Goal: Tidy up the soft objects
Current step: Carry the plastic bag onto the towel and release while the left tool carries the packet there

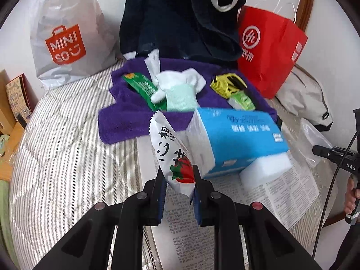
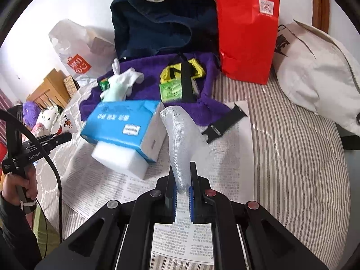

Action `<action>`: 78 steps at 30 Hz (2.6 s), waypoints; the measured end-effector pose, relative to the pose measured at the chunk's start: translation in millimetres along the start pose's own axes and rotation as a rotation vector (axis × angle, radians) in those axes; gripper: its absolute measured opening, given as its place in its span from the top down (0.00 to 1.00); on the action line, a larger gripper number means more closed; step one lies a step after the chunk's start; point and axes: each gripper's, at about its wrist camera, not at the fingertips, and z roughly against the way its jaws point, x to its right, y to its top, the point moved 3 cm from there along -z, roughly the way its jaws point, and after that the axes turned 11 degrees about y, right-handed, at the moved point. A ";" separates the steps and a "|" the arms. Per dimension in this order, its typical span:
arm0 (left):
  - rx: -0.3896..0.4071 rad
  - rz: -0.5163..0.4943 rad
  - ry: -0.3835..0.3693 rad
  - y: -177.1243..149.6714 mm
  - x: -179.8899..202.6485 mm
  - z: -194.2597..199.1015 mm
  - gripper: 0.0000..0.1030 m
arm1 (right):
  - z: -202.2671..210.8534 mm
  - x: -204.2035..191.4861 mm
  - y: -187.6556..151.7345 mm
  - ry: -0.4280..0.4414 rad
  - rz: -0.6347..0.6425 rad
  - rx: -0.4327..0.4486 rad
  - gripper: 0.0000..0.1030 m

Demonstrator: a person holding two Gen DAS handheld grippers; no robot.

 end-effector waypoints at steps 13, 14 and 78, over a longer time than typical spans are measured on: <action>0.048 0.020 0.008 37.4 -10.4 13.2 0.81 | 0.0 -8.6 32.9 0.016 0.009 0.035 0.92; 0.050 0.018 0.005 41.1 -10.6 13.1 0.81 | -0.7 -9.2 35.3 0.018 0.010 0.036 0.92; 0.002 0.007 -0.024 112.7 -14.0 -45.7 0.81 | -157.1 -41.4 149.1 0.112 0.086 -0.153 0.28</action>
